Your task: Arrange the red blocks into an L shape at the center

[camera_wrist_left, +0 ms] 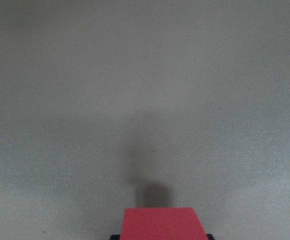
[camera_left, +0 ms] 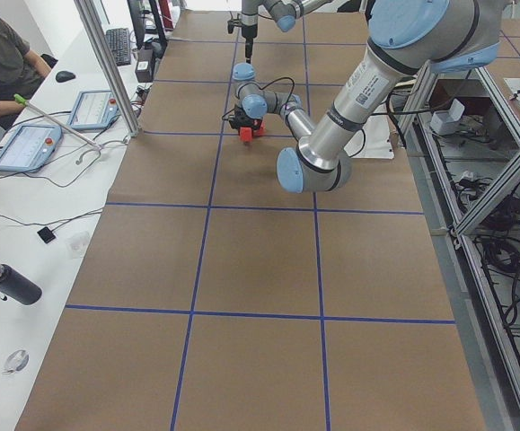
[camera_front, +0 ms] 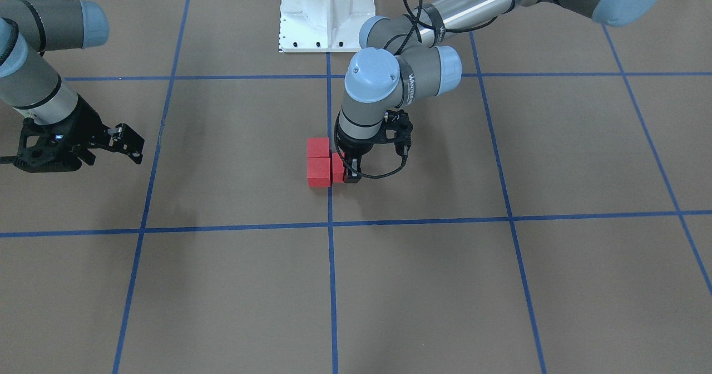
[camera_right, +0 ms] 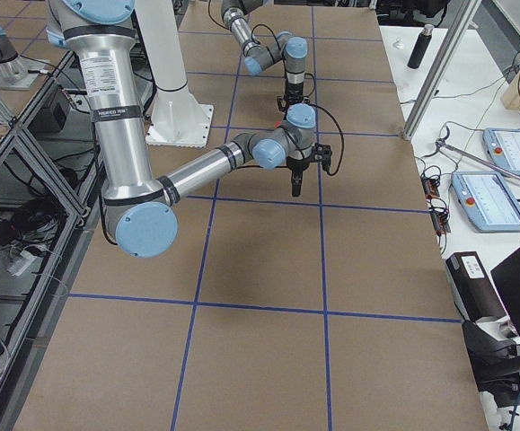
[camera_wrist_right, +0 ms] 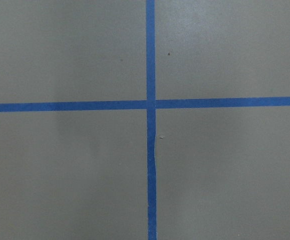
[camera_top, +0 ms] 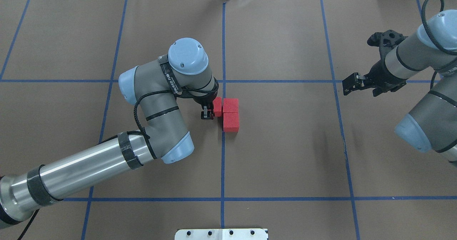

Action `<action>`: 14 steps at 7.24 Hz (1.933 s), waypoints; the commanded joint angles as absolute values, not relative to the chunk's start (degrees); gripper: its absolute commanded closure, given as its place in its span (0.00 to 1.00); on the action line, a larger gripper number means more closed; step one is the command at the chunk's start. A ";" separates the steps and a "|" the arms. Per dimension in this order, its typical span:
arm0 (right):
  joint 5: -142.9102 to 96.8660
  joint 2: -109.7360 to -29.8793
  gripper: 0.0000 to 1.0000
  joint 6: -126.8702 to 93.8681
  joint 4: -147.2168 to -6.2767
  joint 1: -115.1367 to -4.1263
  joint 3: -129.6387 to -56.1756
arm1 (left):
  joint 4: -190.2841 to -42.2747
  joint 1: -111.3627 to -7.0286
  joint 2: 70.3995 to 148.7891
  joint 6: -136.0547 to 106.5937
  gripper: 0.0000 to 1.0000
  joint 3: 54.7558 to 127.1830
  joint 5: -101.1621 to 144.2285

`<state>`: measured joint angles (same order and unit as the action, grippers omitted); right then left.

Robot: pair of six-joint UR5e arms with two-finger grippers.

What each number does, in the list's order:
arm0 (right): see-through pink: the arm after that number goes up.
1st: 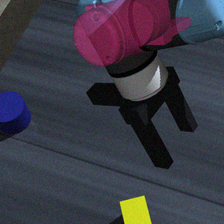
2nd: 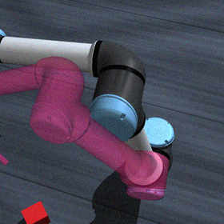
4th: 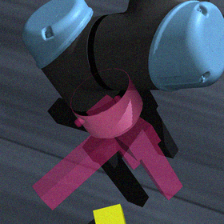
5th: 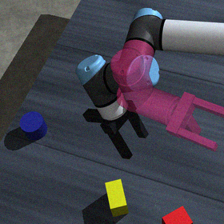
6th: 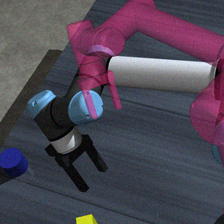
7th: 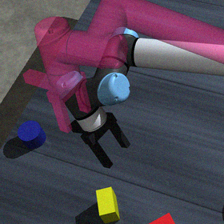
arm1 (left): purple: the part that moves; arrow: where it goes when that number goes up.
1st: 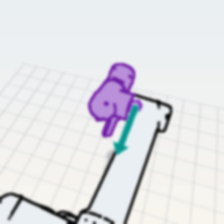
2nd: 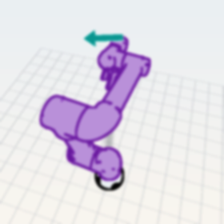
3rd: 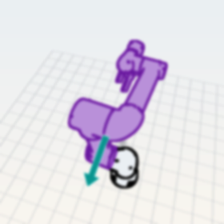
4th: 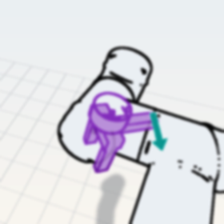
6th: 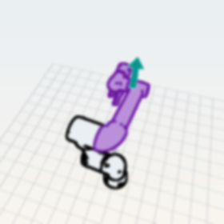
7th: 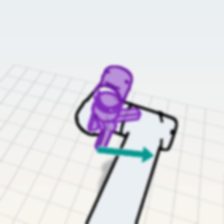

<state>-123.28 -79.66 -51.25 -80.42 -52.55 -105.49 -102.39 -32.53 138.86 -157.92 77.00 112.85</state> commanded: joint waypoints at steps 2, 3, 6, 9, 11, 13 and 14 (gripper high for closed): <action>-123.31 -79.63 0.00 -51.33 -80.42 -52.56 -105.47 | -102.39 -32.43 138.87 -157.94 1.00 76.55 112.85; -123.31 -79.72 0.00 -51.33 -80.42 -52.56 -105.38 | -102.48 -32.43 138.87 -157.94 1.00 76.29 112.85; -123.31 -79.72 0.00 -51.33 -80.42 -52.47 -105.38 | -102.48 -32.34 139.22 -157.94 1.00 76.12 112.85; -123.31 -79.72 0.00 -51.33 -80.42 -52.56 -105.38 | -102.48 -32.34 139.66 -157.85 1.00 75.32 112.85; -123.31 -79.72 0.00 -51.24 -80.42 -52.56 -105.38 | -102.48 -32.34 139.83 -157.76 1.00 74.97 112.85; -123.31 -79.72 0.00 -51.24 -80.42 -52.47 -105.38 | -102.48 -32.34 139.92 -157.76 1.00 74.97 112.76; -123.31 -79.72 0.00 -51.24 -80.42 -52.47 -105.38 | -102.48 -32.34 139.92 -157.76 1.00 74.80 112.76</action>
